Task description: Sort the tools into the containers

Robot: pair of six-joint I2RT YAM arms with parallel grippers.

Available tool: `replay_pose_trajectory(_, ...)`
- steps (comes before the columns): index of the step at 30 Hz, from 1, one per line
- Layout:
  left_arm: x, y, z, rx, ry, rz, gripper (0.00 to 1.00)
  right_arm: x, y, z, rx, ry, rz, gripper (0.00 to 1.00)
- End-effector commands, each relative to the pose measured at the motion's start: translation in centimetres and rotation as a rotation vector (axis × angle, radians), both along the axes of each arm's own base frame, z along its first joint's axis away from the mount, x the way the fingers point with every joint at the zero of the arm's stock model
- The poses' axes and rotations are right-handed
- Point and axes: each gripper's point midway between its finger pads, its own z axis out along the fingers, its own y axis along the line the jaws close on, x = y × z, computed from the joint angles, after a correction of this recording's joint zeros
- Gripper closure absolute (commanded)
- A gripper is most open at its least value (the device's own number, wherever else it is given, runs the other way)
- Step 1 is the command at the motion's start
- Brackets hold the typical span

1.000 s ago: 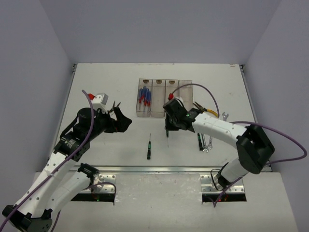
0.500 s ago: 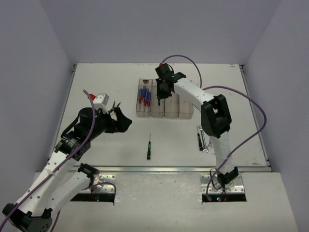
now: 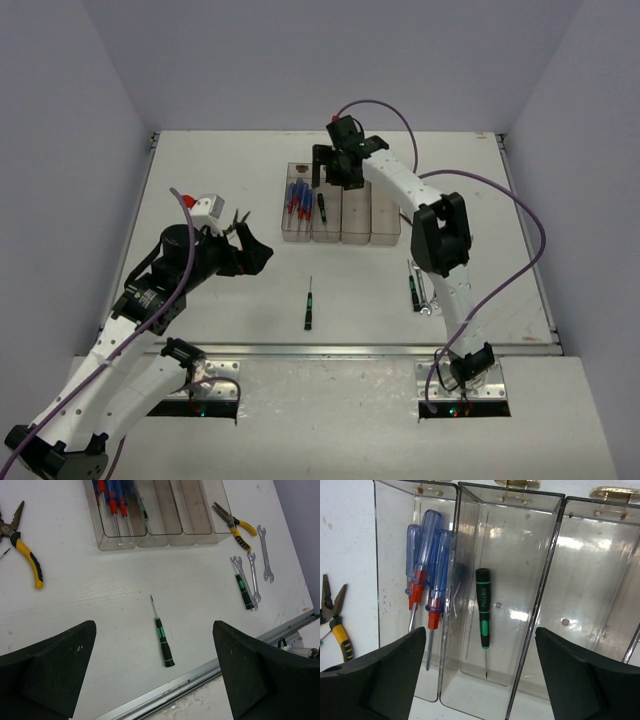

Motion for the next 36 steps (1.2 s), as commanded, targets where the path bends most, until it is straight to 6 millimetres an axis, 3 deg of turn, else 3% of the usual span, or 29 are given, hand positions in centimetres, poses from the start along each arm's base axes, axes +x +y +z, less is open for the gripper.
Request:
replay_pose_trajectory(1, 0.2, -0.5, 1.3, -0.029, -0.056, -0.019, 0.0, -0.9, -1.5, 4.1, -0.024, -0.061, 0.001, 0.08)
replay_pose_trajectory(4, 0.2, -0.5, 1.3, -0.03, -0.057, -0.02, 0.0, -4.0, -3.3, 6.0, -0.055, -0.055, 0.039, 0.08)
replay_pose_trajectory(8, 0.0, -0.4, 1.6, -0.037, -0.071, -0.017, 0.0, -12.5, -9.0, 6.7, -0.16, 0.003, 0.054, 0.11)
replay_pose_trajectory(10, 0.0, -0.3, 1.8, -0.041, -0.078, -0.014, 0.0, -16.0, -12.1, 5.7, -0.213, 0.008, 0.016, 0.17)
replay_pose_trajectory(12, 0.0, -0.4, 1.8, -0.042, -0.077, -0.017, 0.0, -20.1, -15.3, 2.6, -0.283, 0.06, -0.021, 0.26)
replay_pose_trajectory(13, 0.0, -0.4, 1.8, -0.041, -0.077, -0.019, 0.0, -21.0, -16.1, 3.2, -0.277, 0.036, -0.038, 0.28)
replay_pose_trajectory(17, 0.0, -0.4, 1.7, -0.038, -0.073, -0.018, 0.0, -24.5, -18.2, -1.3, -0.296, 0.11, -0.053, 0.47)
replay_pose_trajectory(22, -0.1, -0.3, 1.7, -0.039, -0.077, -0.018, 0.0, -26.1, -19.6, -4.1, -0.349, 0.182, -0.078, 0.52)
replay_pose_trajectory(36, -0.2, -0.6, 1.7, -0.041, -0.072, -0.034, 0.0, -25.8, -20.1, -8.2, -0.369, 0.28, -0.058, 0.61)
